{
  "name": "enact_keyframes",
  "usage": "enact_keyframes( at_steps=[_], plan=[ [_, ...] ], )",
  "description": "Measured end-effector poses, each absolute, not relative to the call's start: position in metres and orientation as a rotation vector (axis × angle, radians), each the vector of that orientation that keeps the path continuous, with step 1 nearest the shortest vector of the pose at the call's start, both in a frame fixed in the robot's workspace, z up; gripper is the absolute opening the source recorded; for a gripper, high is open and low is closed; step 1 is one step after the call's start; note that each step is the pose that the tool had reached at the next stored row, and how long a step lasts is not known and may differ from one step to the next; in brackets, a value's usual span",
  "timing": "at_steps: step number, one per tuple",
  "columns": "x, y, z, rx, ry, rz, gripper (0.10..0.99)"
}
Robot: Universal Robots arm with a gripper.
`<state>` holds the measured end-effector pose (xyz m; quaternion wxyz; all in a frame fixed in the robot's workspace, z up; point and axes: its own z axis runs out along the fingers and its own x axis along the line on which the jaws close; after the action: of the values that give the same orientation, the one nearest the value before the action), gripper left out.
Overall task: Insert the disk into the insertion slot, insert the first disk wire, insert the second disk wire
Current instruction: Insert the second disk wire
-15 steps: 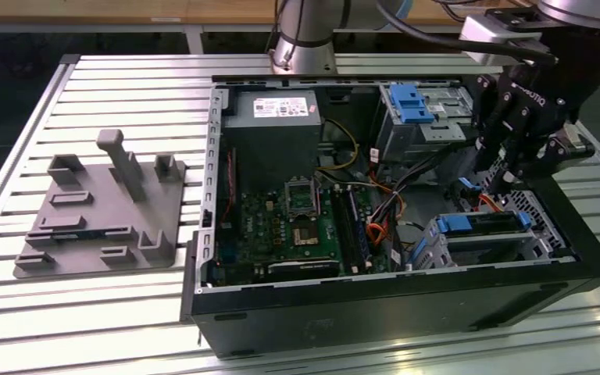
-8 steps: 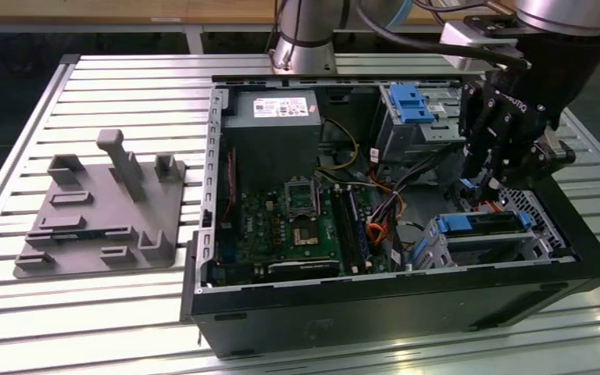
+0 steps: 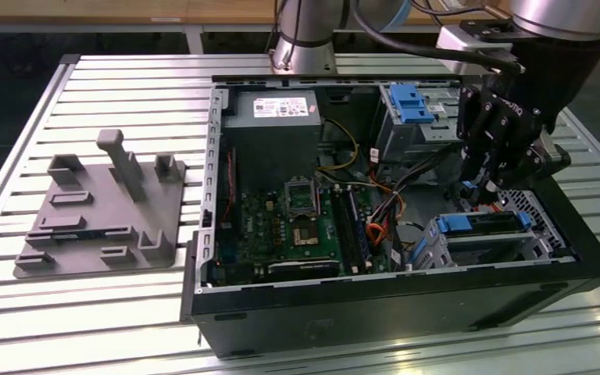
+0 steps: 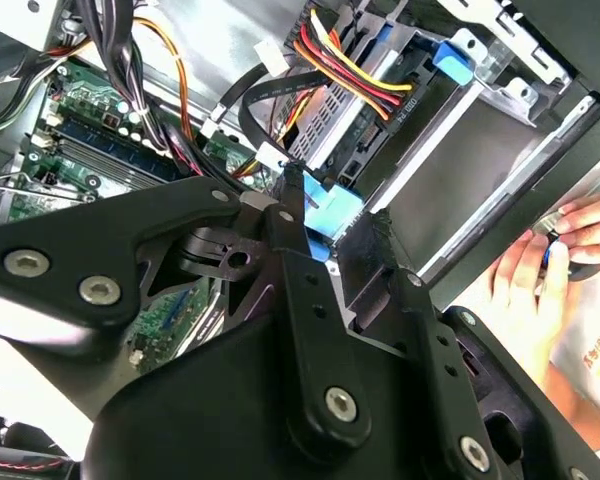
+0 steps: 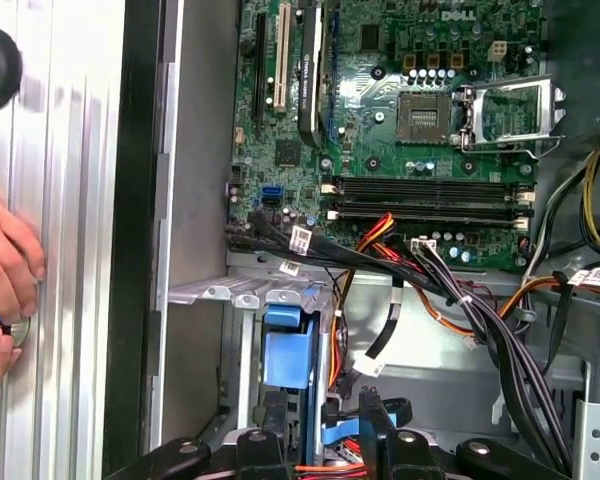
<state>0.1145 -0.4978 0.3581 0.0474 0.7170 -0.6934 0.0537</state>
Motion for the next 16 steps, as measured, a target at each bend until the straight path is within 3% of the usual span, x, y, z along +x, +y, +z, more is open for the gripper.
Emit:
enact_keyframes(
  at_steps=[16],
  plan=[
    [0.1158, -0.4978, 0.3525, 2.183, -2.111, 0.171, 0.416]
  ],
)
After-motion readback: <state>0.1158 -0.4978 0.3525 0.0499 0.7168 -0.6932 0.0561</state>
